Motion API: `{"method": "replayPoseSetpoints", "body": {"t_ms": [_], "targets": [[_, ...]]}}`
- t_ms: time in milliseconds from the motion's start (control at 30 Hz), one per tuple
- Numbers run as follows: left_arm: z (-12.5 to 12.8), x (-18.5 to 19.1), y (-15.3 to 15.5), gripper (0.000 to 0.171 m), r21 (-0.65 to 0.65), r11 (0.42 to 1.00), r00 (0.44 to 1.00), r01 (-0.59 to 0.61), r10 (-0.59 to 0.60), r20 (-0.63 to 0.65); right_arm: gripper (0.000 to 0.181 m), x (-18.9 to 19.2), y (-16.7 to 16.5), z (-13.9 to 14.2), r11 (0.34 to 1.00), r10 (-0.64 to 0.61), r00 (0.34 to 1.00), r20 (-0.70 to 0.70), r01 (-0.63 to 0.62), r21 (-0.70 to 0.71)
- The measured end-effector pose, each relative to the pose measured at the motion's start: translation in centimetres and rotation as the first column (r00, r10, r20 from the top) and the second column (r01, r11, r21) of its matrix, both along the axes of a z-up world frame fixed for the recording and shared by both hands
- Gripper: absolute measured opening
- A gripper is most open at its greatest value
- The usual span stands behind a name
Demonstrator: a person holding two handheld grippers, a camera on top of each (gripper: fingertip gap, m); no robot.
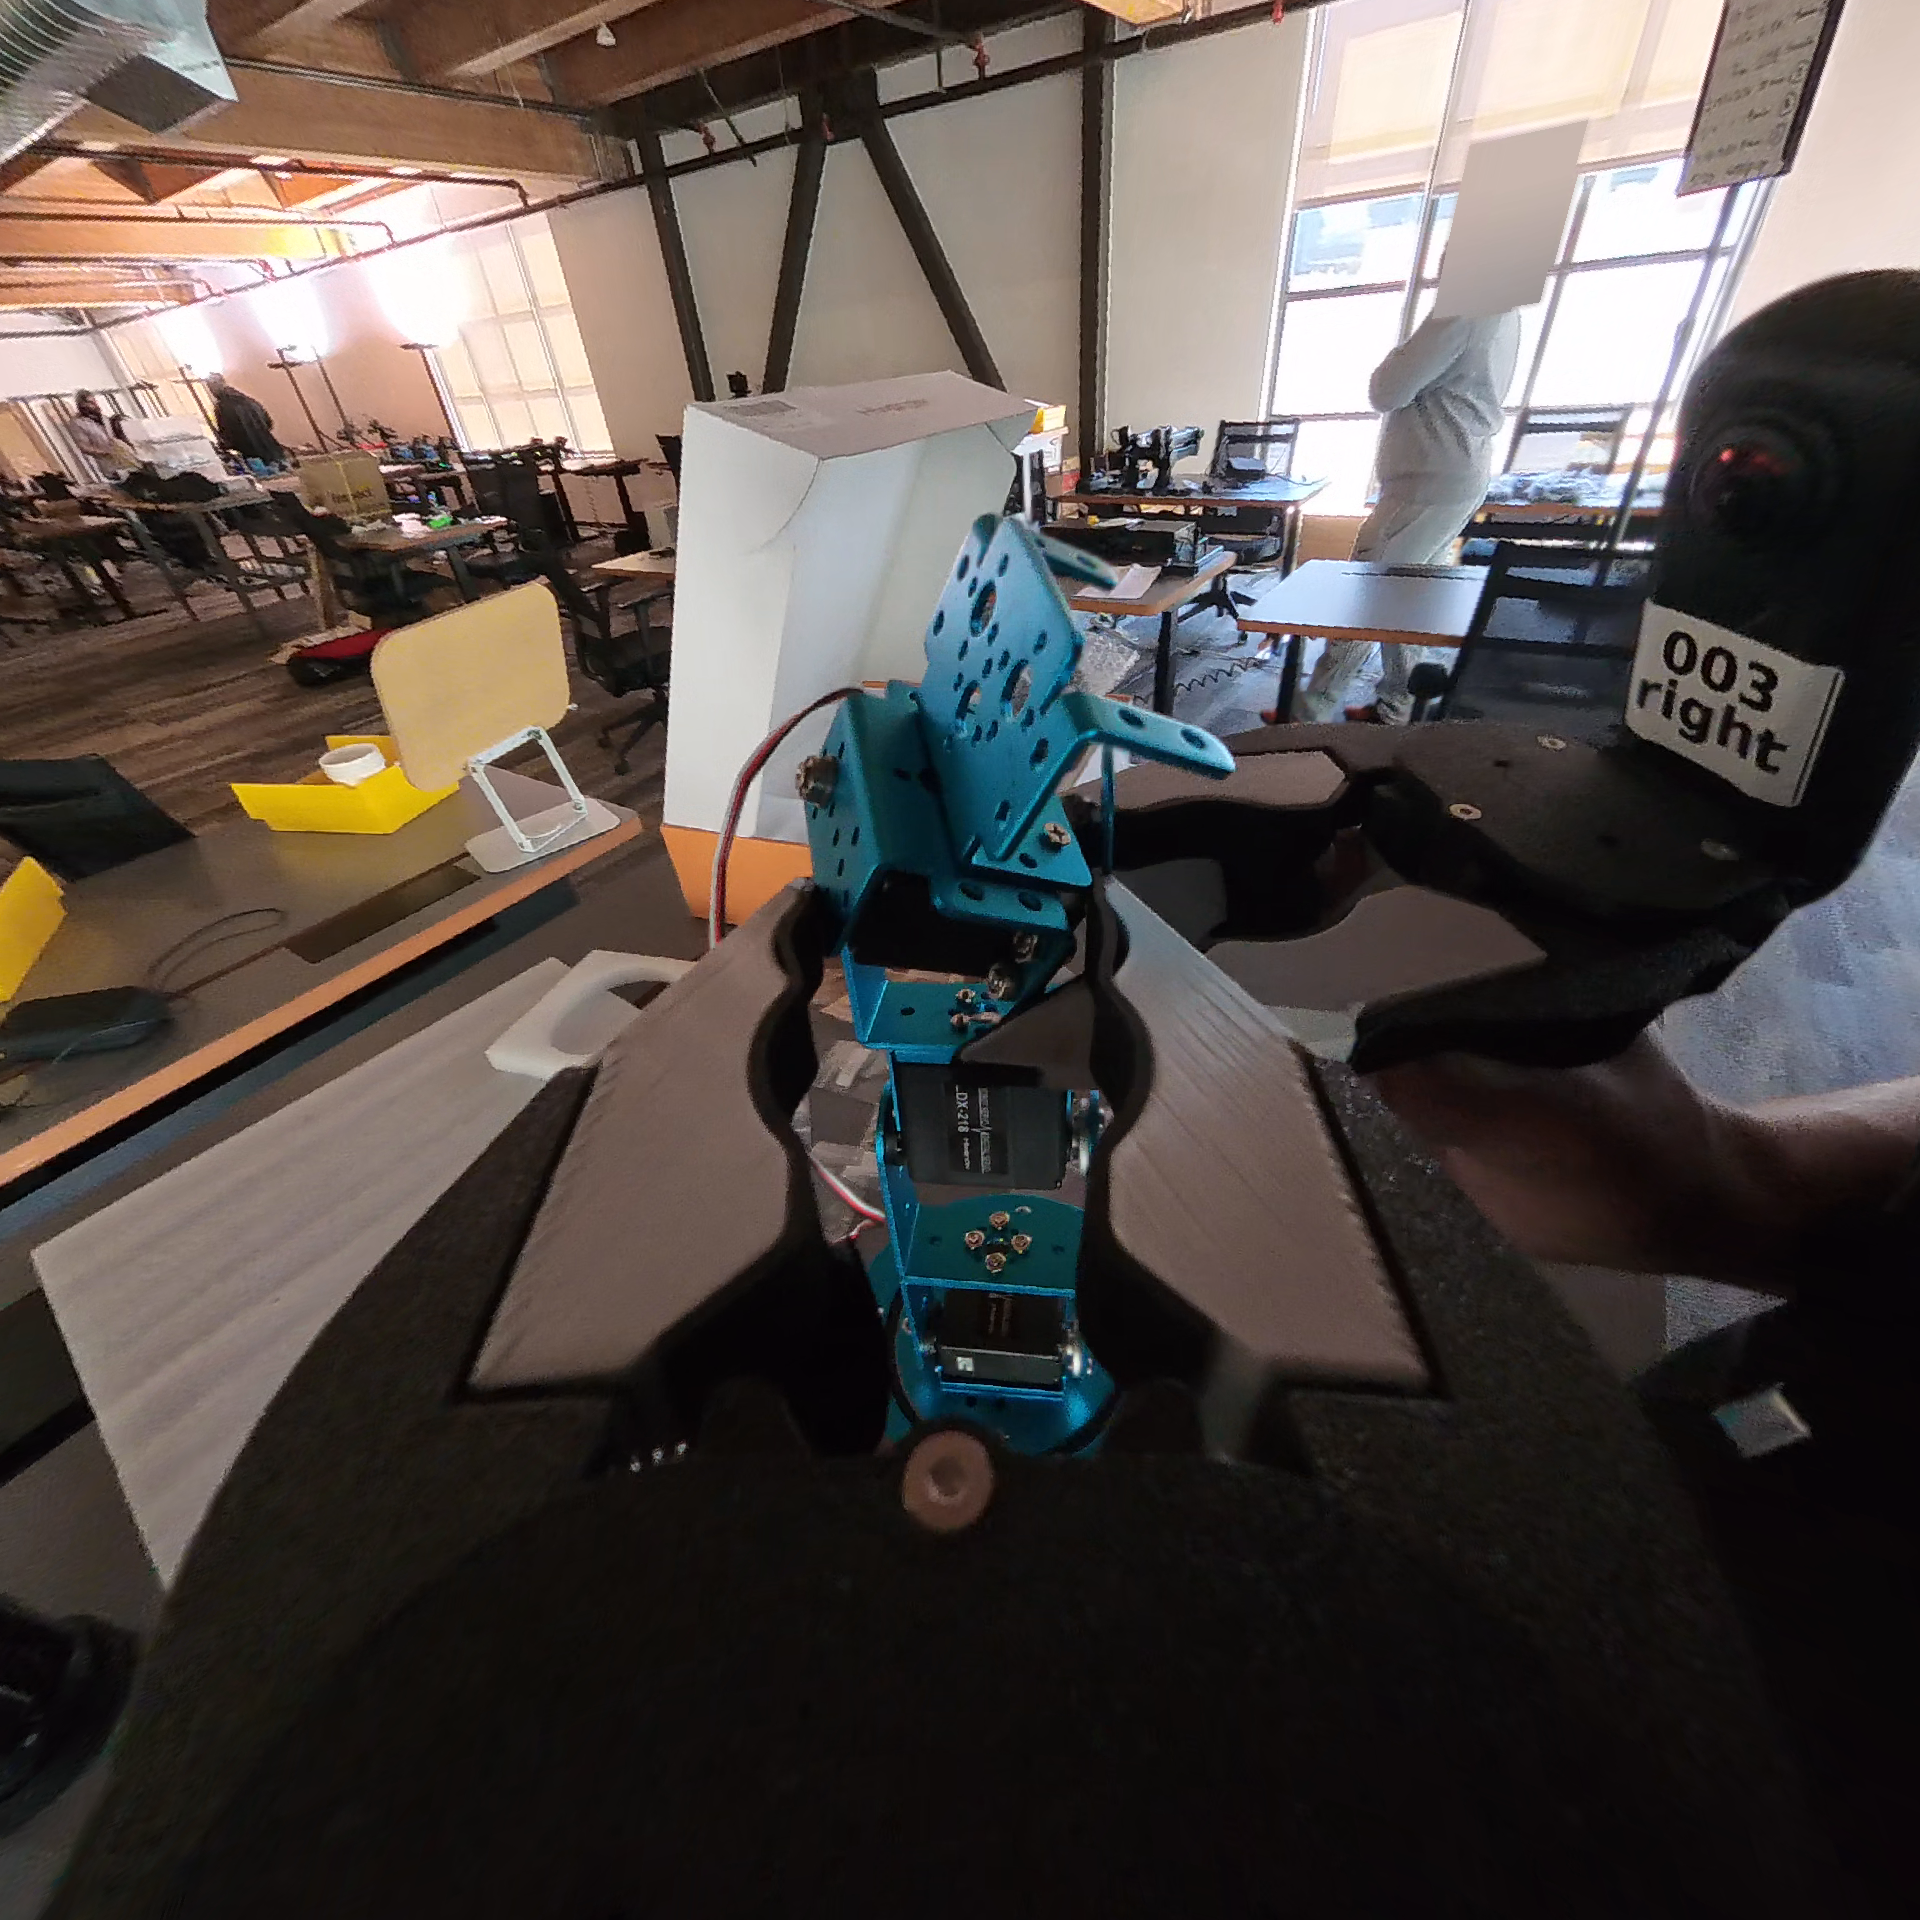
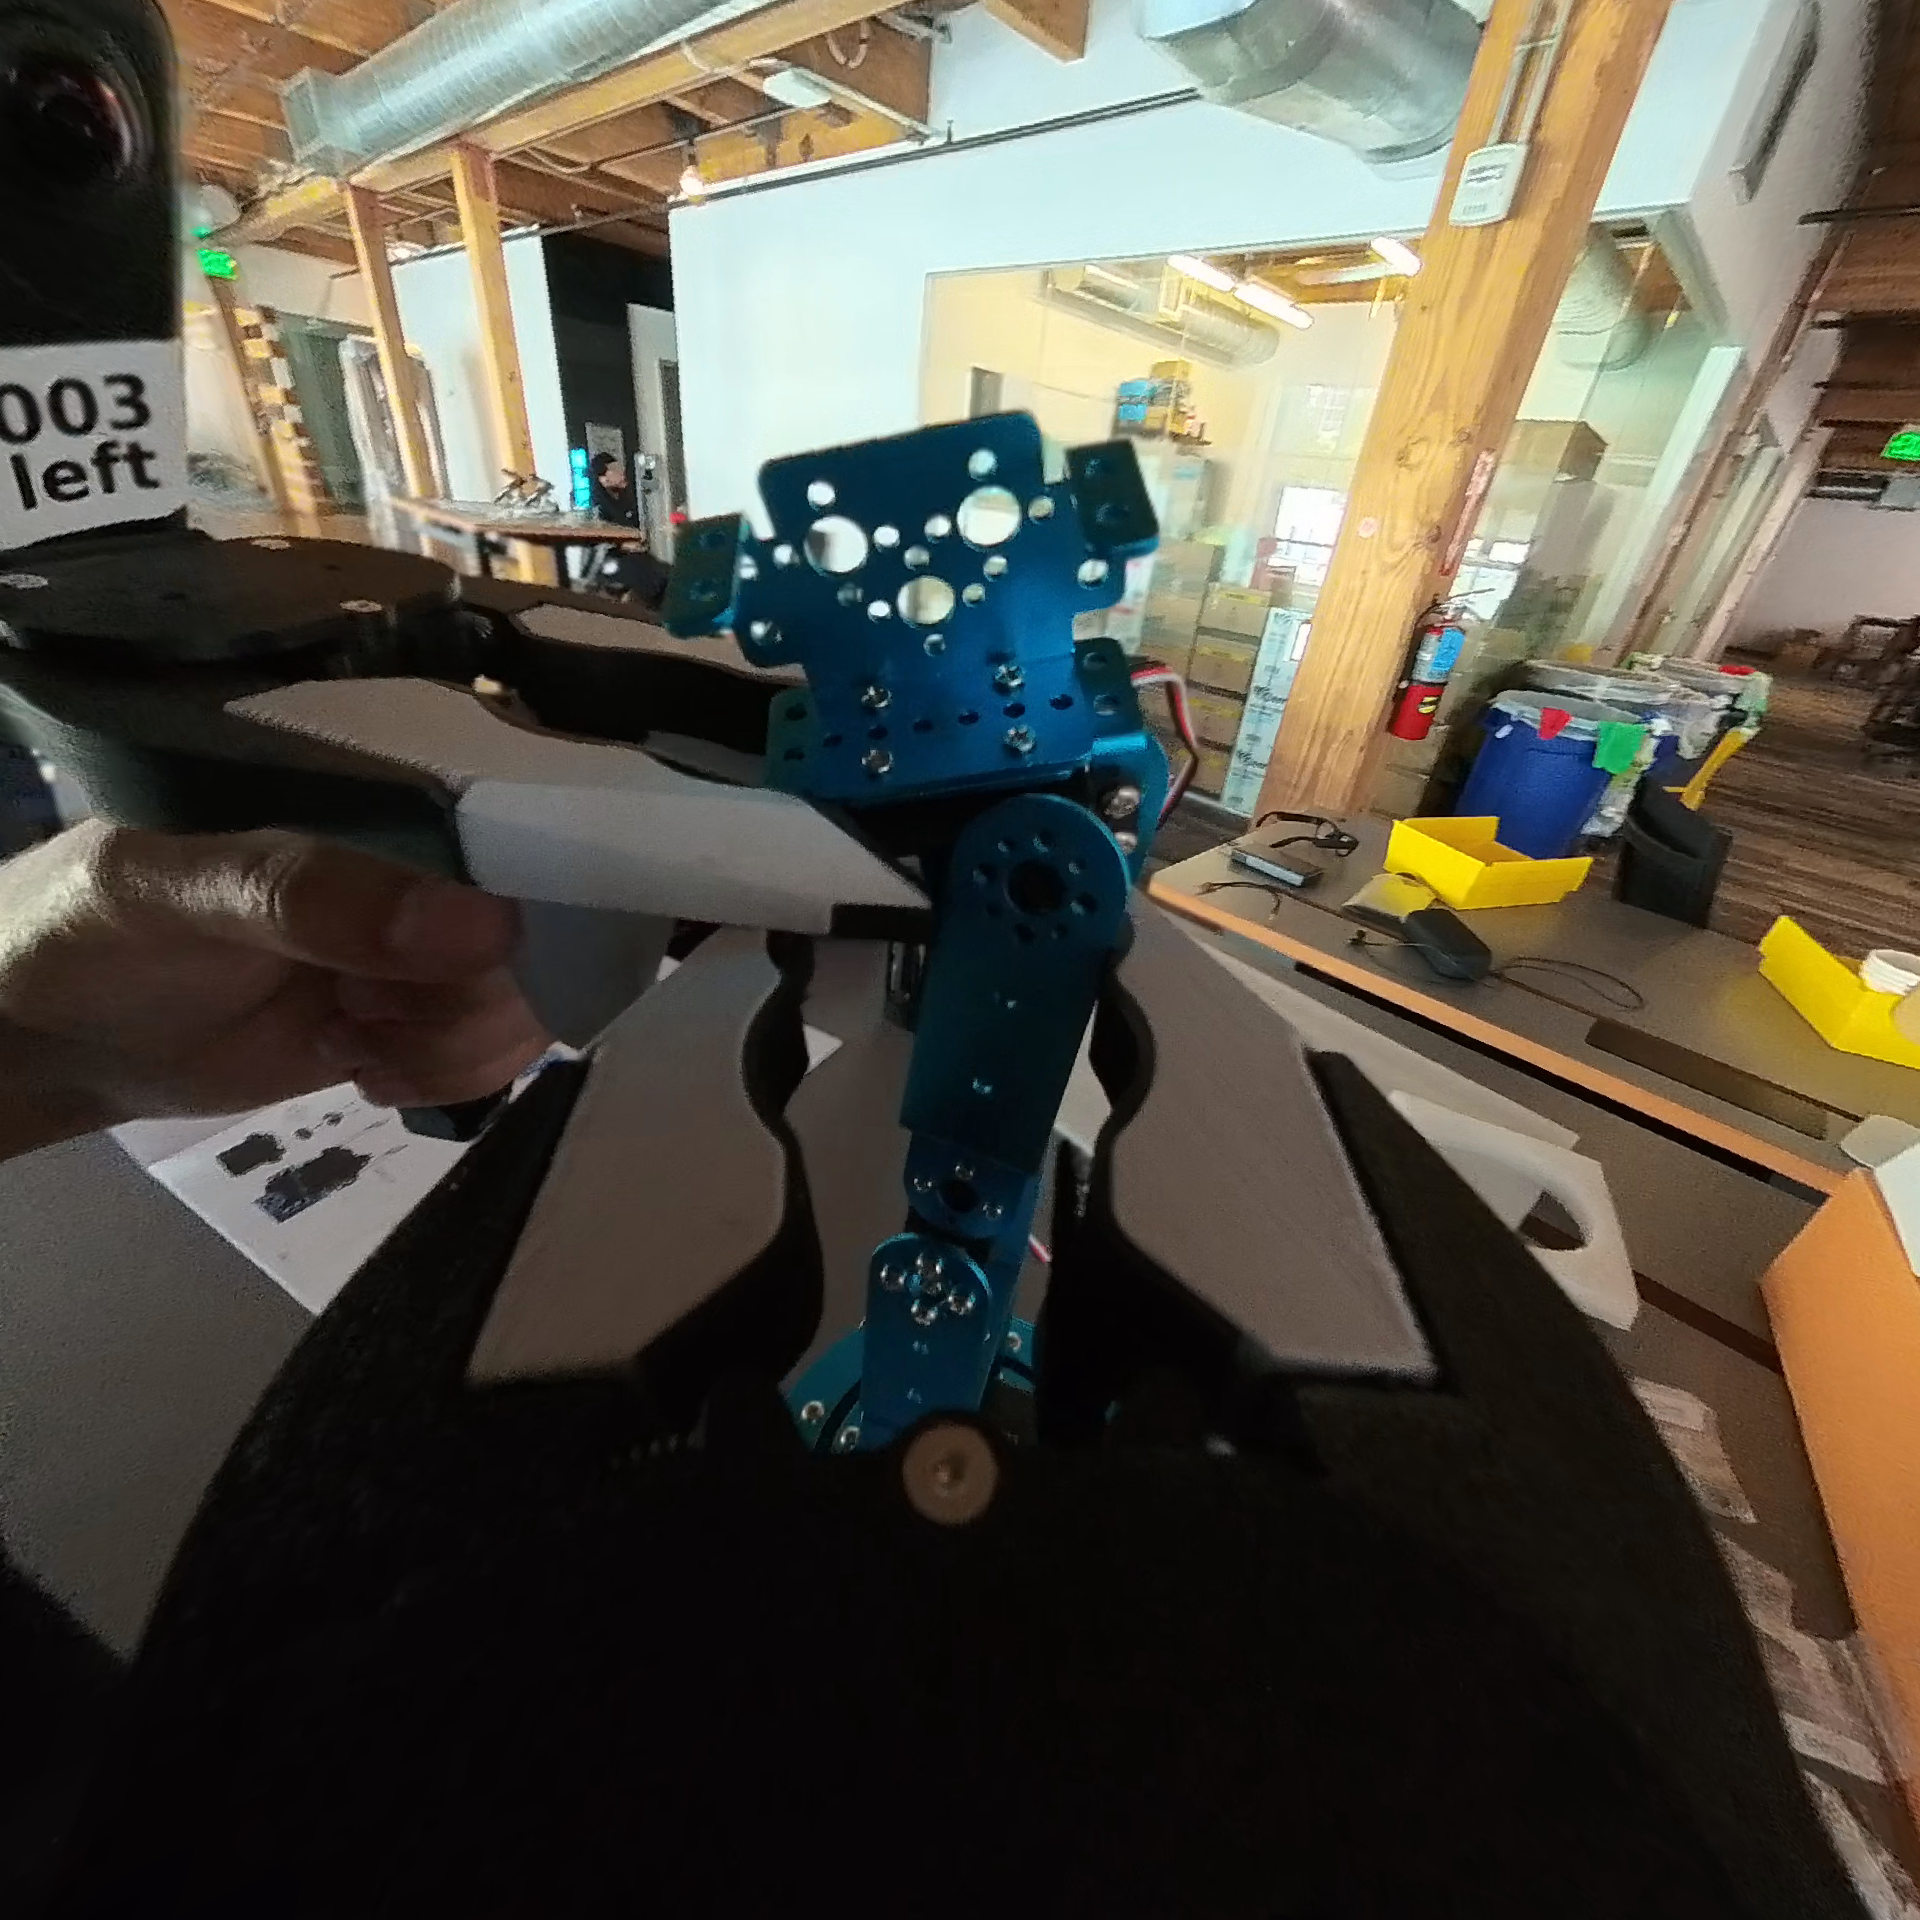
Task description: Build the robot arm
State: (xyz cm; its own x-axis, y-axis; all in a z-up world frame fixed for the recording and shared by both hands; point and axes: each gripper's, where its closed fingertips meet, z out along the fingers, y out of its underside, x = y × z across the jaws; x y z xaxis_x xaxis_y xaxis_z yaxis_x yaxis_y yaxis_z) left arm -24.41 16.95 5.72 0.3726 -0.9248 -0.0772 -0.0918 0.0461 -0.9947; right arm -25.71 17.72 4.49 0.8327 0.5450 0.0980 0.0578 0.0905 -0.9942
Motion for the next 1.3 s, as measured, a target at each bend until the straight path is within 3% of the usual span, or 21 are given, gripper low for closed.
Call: {"method": "replayPoseSetpoints", "body": {"t_ms": [133, 200, 300, 400, 433, 500, 567, 667, 700, 767, 833, 1100, 1300], "targets": [[-0.1, -0.3, -0.1, 0.049, 0.026, 1.000, 1.000, -0.004, 0.004, -0.017, 0.051, -0.4, -0.5, -0.3, 0.990, 0.134, 0.991, -0.011, -0.134, -0.031], [0.0, -0.4, -0.1, 0.049, 0.011, 1.000, 1.000, 0.006, -0.006, -0.007, 0.068, -0.3, -1.0, -0.2, 0.979, 0.198, 0.980, -0.018, -0.199, -0.042], [0.1, -0.4, -0.2, 0.049, 0.005, 1.000, 1.000, 0.022, -0.022, 0.002, 0.074, 1.2, -2.2, 1.0, 0.947, 0.319, 0.945, -0.076, -0.320, -0.002], [0.3, -0.5, -0.3, 0.048, -0.043, 0.998, 0.998, 0.054, -0.052, 0.034, 0.052, 5.1, -2.1, 3.2, 0.902, 0.432, 0.887, -0.162, -0.424, 0.084], [0.3, -0.5, -0.3, 0.048, -0.056, 0.996, 0.997, 0.063, -0.061, 0.043, 0.034, 6.1, -1.5, 3.4, 0.877, 0.479, 0.856, -0.194, -0.474, 0.076], [0.4, -0.5, -0.4, 0.048, -0.082, 0.994, 0.996, 0.079, -0.074, 0.059, 0.046, 6.1, 0.3, 2.4, 0.792, 0.584, 0.774, -0.245, -0.609, -0.037], [0.5, -0.5, -0.5, 0.048, -0.105, 0.989, 0.994, 0.099, -0.093, 0.066, 0.049, 4.2, 0.7, 0.3, 0.648, 0.715, 0.676, -0.181, -0.737, -0.192], [0.6, -0.4, -0.7, 0.048, -0.124, 0.985, 0.991, 0.122, -0.114, 0.066, 0.038, 2.0, 1.1, -0.1, 0.534, 0.821, 0.562, -0.096, -0.818, -0.215], [0.6, -0.3, -0.8, 0.048, -0.133, 0.982, 0.990, 0.131, -0.122, 0.071, 0.034, 1.6, 1.7, -0.3, 0.526, 0.831, 0.551, -0.072, -0.821, -0.222], [0.7, -0.3, -1.0, 0.048, -0.150, 0.977, 0.987, 0.148, -0.138, 0.078, 0.010, 1.0, 1.2, -0.4, 0.433, 0.888, 0.458, -0.051, -0.867, -0.245], [0.6, -0.4, -0.9, 0.048, -0.160, 0.977, 0.989, 0.143, -0.133, 0.071, 0.002, 0.7, 1.2, -0.4, 0.394, 0.910, 0.415, -0.027, -0.880, -0.264], [0.6, -0.9, -0.7, 0.048, -0.198, 0.968, 0.987, 0.157, -0.148, 0.061, 0.003, -0.1, 1.3, -0.6, 0.452, 0.886, 0.463, 0.024, -0.851, -0.268], [0.4, -1.0, -0.7, 0.048, -0.207, 0.961, 0.983, 0.183, -0.180, 0.032, 0.002, -0.1, 1.3, -0.7, 0.424, 0.893, 0.448, -0.031, -0.864, -0.272]]}}
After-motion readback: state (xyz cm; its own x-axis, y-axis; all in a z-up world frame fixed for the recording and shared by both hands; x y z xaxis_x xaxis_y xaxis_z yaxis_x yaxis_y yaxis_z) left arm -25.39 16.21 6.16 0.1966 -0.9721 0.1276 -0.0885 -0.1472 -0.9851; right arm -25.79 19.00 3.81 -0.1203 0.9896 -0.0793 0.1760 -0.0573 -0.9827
